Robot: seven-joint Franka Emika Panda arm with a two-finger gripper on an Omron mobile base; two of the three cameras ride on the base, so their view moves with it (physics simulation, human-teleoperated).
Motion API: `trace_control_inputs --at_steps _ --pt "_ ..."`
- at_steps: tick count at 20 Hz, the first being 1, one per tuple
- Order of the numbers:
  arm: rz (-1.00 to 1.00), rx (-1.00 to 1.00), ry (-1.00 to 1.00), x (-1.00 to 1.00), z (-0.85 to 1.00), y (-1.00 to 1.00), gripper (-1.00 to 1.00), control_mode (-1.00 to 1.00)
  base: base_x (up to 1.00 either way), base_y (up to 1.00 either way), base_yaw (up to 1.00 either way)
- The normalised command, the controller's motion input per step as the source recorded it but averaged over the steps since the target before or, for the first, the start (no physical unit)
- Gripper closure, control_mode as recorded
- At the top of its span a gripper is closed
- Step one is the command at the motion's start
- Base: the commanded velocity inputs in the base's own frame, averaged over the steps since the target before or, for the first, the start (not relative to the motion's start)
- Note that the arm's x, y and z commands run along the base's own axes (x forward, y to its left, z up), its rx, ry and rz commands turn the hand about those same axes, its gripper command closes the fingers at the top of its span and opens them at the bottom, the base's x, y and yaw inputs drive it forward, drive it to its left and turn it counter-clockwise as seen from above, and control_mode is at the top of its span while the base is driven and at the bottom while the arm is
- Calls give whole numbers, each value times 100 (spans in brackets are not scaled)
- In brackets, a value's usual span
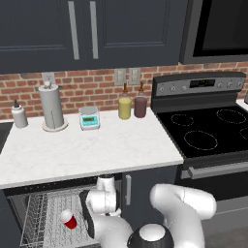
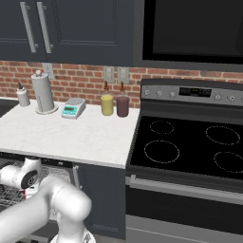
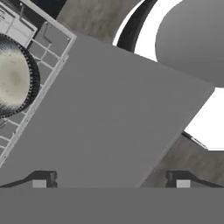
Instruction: Pick up the cup and bowl from the counter, place them in the dishwasher, and close the dishwasher door.
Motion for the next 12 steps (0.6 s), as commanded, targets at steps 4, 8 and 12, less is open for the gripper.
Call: trace_control_inputs --at_steps 4,8,12 --pt "24 0 -23 -71 59 0 -100 -100 0 0 0" --pt "28 0 -21 -46 73 0 -100 -100 0 0 0" --pt "17 5 -7 -16 44 -13 -100 -100 0 0 0"
